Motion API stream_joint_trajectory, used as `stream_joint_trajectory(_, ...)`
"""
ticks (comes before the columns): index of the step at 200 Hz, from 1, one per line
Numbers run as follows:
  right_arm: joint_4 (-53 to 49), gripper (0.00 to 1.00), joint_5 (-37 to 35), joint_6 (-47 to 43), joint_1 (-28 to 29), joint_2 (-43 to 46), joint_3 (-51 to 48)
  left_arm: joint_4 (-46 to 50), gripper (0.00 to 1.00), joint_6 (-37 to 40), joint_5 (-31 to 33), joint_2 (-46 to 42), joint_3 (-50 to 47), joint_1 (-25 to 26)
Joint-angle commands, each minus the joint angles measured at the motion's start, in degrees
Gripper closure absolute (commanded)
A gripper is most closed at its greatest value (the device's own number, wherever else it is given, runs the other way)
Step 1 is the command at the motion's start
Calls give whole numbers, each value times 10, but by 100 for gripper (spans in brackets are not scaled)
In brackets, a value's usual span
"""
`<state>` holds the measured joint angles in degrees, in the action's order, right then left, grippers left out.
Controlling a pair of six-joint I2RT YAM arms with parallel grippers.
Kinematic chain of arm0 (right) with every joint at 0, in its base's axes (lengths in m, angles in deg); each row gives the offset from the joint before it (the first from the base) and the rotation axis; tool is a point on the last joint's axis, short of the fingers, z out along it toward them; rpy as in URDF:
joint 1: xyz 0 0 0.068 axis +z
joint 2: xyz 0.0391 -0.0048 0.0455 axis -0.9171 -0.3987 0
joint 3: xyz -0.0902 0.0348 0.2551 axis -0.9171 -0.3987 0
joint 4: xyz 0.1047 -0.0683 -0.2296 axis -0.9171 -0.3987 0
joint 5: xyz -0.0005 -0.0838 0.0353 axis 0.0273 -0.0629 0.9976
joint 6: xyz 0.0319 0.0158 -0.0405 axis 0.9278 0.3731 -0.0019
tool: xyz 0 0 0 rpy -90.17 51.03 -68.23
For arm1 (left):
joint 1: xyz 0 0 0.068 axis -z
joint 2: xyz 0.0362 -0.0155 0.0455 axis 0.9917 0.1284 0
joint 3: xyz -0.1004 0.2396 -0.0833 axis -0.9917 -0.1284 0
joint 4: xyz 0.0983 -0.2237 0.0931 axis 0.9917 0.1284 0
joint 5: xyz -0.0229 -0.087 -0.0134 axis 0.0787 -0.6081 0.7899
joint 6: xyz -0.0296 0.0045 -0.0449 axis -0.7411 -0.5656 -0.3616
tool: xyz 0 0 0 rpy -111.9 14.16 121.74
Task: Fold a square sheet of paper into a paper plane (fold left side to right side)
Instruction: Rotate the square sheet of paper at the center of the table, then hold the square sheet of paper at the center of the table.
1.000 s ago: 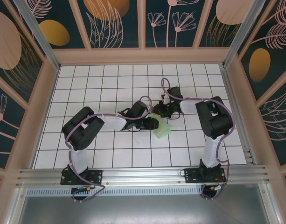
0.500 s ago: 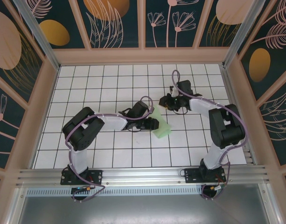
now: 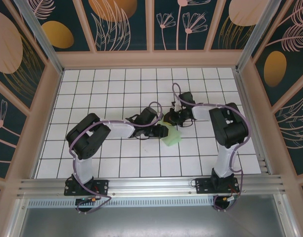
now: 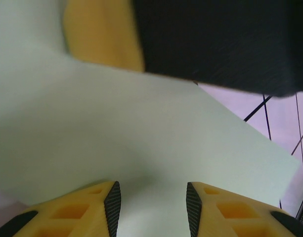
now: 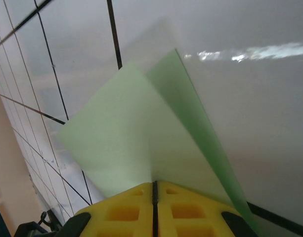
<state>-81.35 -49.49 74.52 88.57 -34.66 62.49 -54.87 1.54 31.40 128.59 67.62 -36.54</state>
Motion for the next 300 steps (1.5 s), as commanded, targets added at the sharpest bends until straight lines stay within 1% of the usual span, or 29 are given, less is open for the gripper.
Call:
stream_joint_trajectory(1,17,90,12,6,6,-13,19,44,57,14,21,13,-3,0)
stream_joint_trajectory(24,-5,90,-26,-2,4,-15,19,51,57,16,28,8,-4,0)
stream_joint_trajectory(51,-23,90,-46,-11,-1,-8,9,65,56,24,40,-1,-1,0)
stream_joint_trajectory(117,-31,90,-59,-10,-5,30,-21,82,54,34,50,-11,4,-12)
stream_joint_trajectory(166,-23,89,-47,-8,-6,52,-38,89,54,47,49,-14,12,-24)
stream_joint_trajectory(216,-17,89,-31,-5,-5,71,-15,85,54,50,34,-5,15,-24)
stream_joint_trajectory(300,4,89,-9,5,19,-1,18,79,54,58,27,-4,11,-23)
